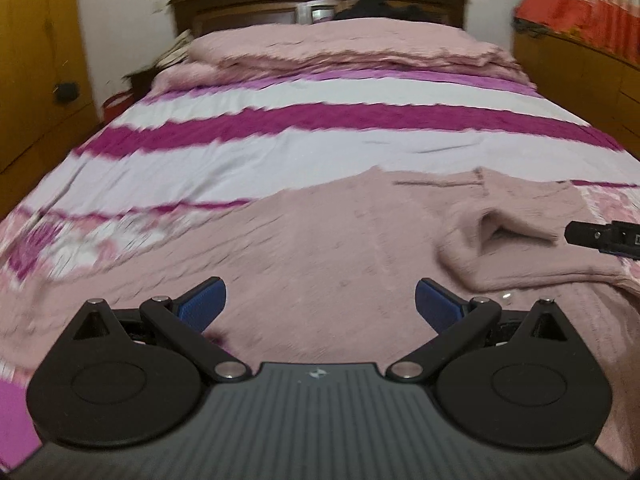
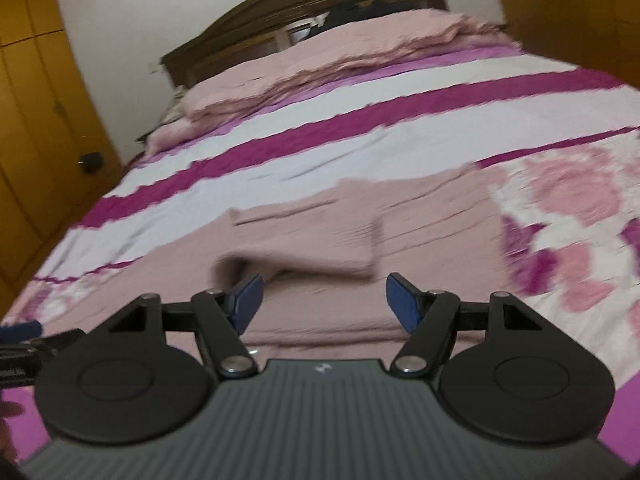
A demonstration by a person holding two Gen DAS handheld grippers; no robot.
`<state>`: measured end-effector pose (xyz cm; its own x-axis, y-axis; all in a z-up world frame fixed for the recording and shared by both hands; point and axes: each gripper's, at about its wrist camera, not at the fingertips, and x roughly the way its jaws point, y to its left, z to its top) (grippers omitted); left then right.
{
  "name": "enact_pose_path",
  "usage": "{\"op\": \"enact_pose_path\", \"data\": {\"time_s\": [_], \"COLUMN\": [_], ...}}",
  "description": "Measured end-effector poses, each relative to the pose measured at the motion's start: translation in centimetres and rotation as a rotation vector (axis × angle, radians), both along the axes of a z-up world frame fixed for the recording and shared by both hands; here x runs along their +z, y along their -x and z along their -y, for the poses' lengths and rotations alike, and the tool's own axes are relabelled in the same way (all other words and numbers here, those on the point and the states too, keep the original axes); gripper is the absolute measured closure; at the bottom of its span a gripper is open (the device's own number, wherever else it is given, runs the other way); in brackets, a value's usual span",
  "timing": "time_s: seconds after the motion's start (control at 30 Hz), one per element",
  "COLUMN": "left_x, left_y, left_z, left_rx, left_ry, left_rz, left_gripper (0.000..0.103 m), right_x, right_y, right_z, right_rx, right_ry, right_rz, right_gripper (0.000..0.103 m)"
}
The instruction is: Fold small clothes
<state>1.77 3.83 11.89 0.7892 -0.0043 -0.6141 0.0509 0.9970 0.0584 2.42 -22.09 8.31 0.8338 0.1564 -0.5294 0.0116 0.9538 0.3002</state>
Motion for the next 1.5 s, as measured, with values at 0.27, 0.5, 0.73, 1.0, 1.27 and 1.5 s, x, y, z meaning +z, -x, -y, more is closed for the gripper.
{"op": "enact_pose_path", "data": {"time_s": [0.27, 0.5, 0.73, 1.0, 1.27, 1.5], "left_x": [-0.6, -2.2, -4.6, -6.9, -4.9, -1.3], "left_y": [-4.0, -6.8, -9.8, -11.2, -10.9, -10.4], "left_z": [6.7, 12.8, 17.3, 20.4, 19.1, 13.5], "left_rx": [-0.157, -0.279, -0.399, -0.503, -0.435, -0.202], "left_ry": [-0.062, -0.217, -0.319, -0.383, -0.217, -0.074], "left_rz": [-0.026, 0.019, 0.023, 0.038, 0.098, 0.179], "left_gripper": [0.000, 0.000, 0.005, 0.050, 0.094, 0.095], "right_x": [-1.2, -2.6, -3.5, -4.6, -5.1, -5.3], "right_y": [-0.4, -0.3, -0.3, -0.5, -0.7, -0.7], "right_z": [4.0, 5.7, 6.7, 7.2, 7.5, 7.3], "right_rx": [-0.096, -0.120, -0.126, -0.135, -0.145, -0.143], "right_ry": [0.018, 0.037, 0.015, -0.009, -0.020, 0.003], "right_rz": [0.000, 0.024, 0.018, -0.002, -0.021, -0.024], "right_gripper": [0.033, 0.033, 0.033, 0.032, 0.032, 0.032]}}
